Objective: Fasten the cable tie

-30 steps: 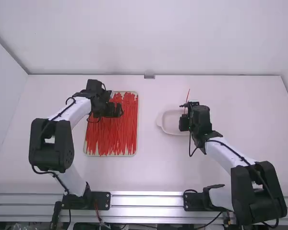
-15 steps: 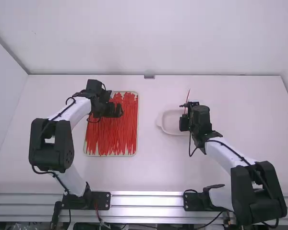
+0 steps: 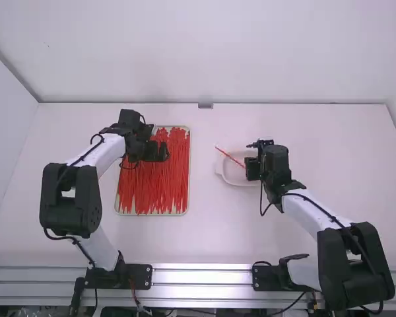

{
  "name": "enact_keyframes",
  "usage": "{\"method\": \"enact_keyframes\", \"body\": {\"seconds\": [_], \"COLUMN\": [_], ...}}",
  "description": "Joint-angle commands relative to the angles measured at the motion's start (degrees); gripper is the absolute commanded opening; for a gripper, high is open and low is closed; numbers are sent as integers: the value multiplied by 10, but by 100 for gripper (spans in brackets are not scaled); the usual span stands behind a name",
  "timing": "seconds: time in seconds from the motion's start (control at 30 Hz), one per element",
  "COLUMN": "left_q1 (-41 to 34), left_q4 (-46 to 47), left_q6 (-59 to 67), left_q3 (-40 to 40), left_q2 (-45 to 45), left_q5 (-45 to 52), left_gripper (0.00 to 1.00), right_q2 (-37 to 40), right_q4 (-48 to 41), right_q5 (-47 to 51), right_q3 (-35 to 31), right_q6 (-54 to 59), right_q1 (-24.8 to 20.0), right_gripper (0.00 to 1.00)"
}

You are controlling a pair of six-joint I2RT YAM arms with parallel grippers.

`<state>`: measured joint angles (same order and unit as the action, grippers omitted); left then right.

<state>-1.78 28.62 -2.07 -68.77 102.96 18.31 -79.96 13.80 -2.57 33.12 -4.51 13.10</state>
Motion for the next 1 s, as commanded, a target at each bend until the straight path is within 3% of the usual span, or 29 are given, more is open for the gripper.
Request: {"method": "enact_keyframes", "body": {"seconds": [0.0, 0.2, 0.4, 0.97], "left_q1": [-5, -4, -5, -43], "left_q4": [2, 5, 8, 60], "left_q6": [2, 3, 3, -8], "left_q3": [5, 5, 5, 23], "left_q2": [-10, -18, -49, -201], "left_q5": [2, 1, 1, -47], "left_gripper": [100, 99, 99, 99], "right_q2": [5, 20, 56, 241], "right_q4": [5, -3, -73, -217], "right_q5": [1, 2, 47, 56], "right_q3": [-6, -1, 23, 41], "right_q6": [0, -4, -30, -60], "right_q1": [-1, -1, 6, 23], "right_gripper": [98, 98, 98, 98]}}
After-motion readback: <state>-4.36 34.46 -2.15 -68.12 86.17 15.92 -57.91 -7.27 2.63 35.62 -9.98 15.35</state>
